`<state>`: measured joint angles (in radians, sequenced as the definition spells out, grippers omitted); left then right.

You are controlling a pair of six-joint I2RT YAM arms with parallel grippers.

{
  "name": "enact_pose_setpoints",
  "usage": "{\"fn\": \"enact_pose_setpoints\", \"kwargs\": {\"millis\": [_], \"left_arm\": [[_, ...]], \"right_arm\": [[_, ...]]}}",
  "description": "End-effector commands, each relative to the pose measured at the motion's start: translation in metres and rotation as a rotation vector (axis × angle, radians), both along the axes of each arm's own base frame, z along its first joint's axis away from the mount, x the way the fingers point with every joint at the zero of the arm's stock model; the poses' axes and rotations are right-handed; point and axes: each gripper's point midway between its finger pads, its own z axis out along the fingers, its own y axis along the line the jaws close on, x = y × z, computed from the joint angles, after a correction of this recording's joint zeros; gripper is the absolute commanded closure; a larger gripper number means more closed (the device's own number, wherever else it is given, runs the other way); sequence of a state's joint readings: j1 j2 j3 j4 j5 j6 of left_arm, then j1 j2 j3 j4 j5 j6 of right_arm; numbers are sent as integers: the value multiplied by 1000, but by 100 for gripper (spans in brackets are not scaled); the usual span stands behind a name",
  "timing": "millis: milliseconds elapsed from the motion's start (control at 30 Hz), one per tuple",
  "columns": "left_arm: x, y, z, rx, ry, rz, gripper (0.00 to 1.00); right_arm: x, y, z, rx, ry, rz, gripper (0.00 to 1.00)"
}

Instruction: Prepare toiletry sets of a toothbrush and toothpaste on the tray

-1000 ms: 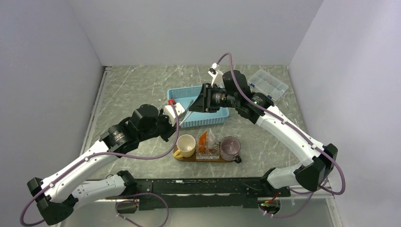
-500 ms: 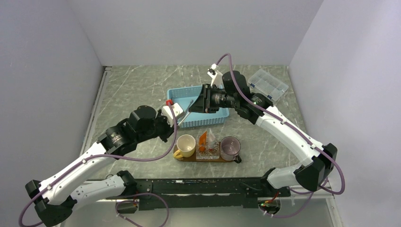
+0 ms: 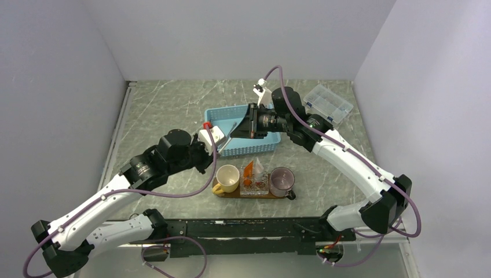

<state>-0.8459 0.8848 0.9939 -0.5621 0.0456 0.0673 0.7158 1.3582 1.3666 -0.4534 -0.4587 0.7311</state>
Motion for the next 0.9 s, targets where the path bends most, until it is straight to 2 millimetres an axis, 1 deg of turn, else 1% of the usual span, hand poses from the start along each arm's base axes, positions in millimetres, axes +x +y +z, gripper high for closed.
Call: {"fn": "enact_pose_setpoints", "kwargs": {"millis": [0,67,133,233,300,333,433,467,500,533,567,700,867], "left_arm": [[7,-2,9,-28,-34,23,85],[9,-1,8,-28,-32,41,75],[9,-2,9,-42,-30,46,55],[8,-1,11,-59,-40,47,37],[7,0,13,-72,-51,49,27],[9,2,14,-74,-60,62,24],[12,8,18,-79,-83,96,21],[12,10,19,-83,-90,103,18],[13,12,21,-88,-98,110,13],[14,14,22,-96,-106,122,4],[15,16,24,-102,-115,135,1],[14,22,33,-137,-142,156,0],[8,25,42,-179,-161,149,1]], "right_arm": [[-2,6,10,51,-25,32,100],[-3,5,11,53,-29,33,100],[-4,3,13,53,-39,30,100],[-5,-2,15,44,-62,21,100],[-7,-7,17,34,-78,20,100],[-9,-9,19,31,-90,24,100],[-16,-19,21,5,-135,38,100],[-18,-23,22,-6,-151,38,100],[-21,-27,23,-17,-166,38,100],[-23,-31,24,-28,-184,38,100],[-26,-36,25,-39,-201,39,100],[-40,-55,28,-74,-269,53,100],[-53,-75,22,-131,-330,70,100]]}}
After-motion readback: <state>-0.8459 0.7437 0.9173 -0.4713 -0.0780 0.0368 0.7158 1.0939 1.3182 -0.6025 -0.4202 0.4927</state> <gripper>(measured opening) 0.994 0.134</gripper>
